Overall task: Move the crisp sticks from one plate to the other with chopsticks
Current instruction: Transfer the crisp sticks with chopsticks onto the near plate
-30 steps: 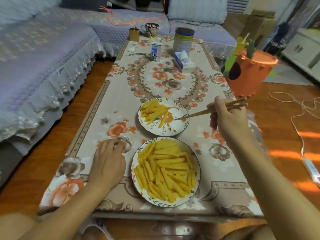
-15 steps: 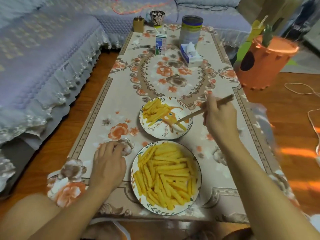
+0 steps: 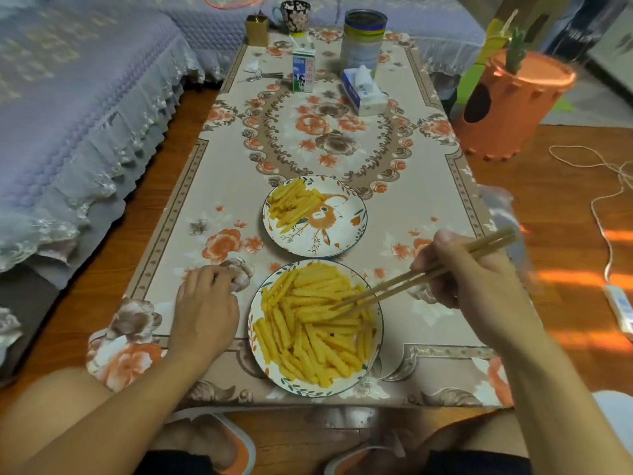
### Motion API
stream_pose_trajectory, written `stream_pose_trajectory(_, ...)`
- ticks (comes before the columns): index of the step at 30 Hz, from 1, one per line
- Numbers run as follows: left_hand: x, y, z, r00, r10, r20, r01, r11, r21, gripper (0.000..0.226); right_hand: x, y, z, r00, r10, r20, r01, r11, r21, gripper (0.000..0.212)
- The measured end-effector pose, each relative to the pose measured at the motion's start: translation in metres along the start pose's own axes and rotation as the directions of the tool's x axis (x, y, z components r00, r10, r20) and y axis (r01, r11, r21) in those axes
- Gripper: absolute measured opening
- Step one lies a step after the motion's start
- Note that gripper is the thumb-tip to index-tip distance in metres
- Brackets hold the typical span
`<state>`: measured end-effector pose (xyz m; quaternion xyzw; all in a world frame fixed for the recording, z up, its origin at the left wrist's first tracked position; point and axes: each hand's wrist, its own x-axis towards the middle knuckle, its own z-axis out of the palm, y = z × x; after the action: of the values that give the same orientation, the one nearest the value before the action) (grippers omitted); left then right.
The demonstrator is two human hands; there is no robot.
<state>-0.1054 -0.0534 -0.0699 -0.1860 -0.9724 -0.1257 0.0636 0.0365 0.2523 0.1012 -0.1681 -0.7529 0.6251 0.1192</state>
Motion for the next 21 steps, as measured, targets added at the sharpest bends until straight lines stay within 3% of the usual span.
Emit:
stream_pose_trajectory(5,0.000,0.000,0.001,1.000,0.016,-0.014,-0.016,0.999,0.032,0.031,-0.003,0.001,-0.003,0.999,-0.032,0.022,0.033,0.999,-0.039,0.043)
stream_pose_trajectory(11,0.016,0.002,-0.001,0.997,0.061,-0.040,-0.054,0.988,0.146,0.027,0.026,-0.017,-0.023,0.992,-0.025,-0.122,0.029,0.999,0.030,0.047)
stream_pose_trajectory(21,0.017,0.001,0.000,1.000,-0.020,-0.013,0.021,0.999,0.046,0.035,0.142,0.021,0.049,0.975,-0.131,-0.177,0.091,0.972,-0.215,0.037)
